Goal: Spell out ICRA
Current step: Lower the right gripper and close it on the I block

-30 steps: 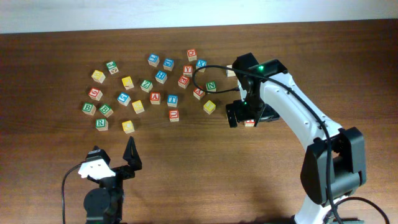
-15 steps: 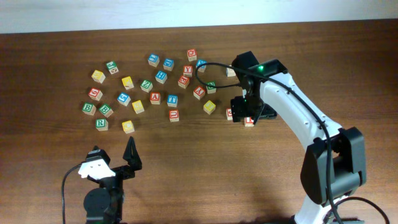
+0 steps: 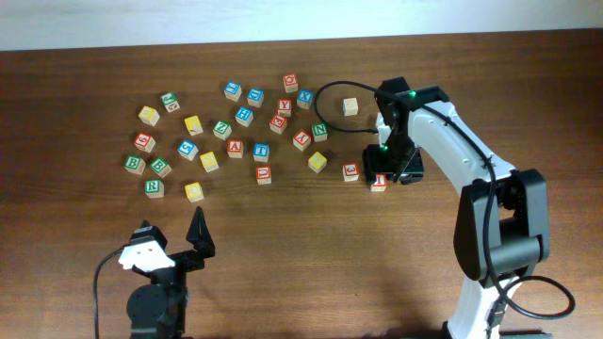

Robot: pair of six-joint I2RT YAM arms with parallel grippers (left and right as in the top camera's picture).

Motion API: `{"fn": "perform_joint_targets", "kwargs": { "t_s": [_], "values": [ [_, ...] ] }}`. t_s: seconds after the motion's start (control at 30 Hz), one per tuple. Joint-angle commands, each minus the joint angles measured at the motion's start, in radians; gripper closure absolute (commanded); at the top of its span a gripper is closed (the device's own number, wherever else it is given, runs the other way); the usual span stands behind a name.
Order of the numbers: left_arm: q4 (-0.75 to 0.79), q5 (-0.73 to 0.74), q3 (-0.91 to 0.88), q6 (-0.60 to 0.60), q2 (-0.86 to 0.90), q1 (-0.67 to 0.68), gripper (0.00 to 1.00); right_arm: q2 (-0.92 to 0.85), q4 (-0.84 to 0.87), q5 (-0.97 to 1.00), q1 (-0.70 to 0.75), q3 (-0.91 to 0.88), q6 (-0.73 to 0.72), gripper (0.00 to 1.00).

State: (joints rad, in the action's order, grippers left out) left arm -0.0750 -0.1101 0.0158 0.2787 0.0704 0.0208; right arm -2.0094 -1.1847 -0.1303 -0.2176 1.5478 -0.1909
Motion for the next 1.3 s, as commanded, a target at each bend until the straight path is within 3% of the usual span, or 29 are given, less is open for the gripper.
{"fn": "perform_joint_targets", "kwargs": {
  "t_s": [0.0,0.4,0.47,0.73,0.97,1.27],
  "values": [
    [0.002,-0.01,-0.006,-0.015,-0.004,-0.002,0.01,-0.011,0.016,-0.009,-0.005,-0.01,-0.005,0.4],
    [0.002,-0.01,-0.006,-0.015,-0.004,-0.002,0.01,-0.011,0.252,0.003,-0.013,-0.158,-0.013,0.4],
    [0.002,-0.01,-0.006,-0.016,-0.004,-0.002,0.01,-0.011,0.267,0.021,-0.013,-0.158,-0.035,0.44],
    [0.002,-0.01,-0.006,-0.015,-0.004,-0.002,0.01,-0.011,0.269,0.075,-0.042,-0.158,-0.079,0.51],
    [0.002,-0.01,-0.006,-0.015,-0.004,-0.002,0.01,-0.011,0.27,0.141,-0.077,-0.158,-0.08,0.65],
    [0.002,-0.01,-0.006,-0.015,-0.004,-0.002,0.01,-0.011,0.283,0.143,-0.077,-0.158,-0.103,0.66]
  ]
}}
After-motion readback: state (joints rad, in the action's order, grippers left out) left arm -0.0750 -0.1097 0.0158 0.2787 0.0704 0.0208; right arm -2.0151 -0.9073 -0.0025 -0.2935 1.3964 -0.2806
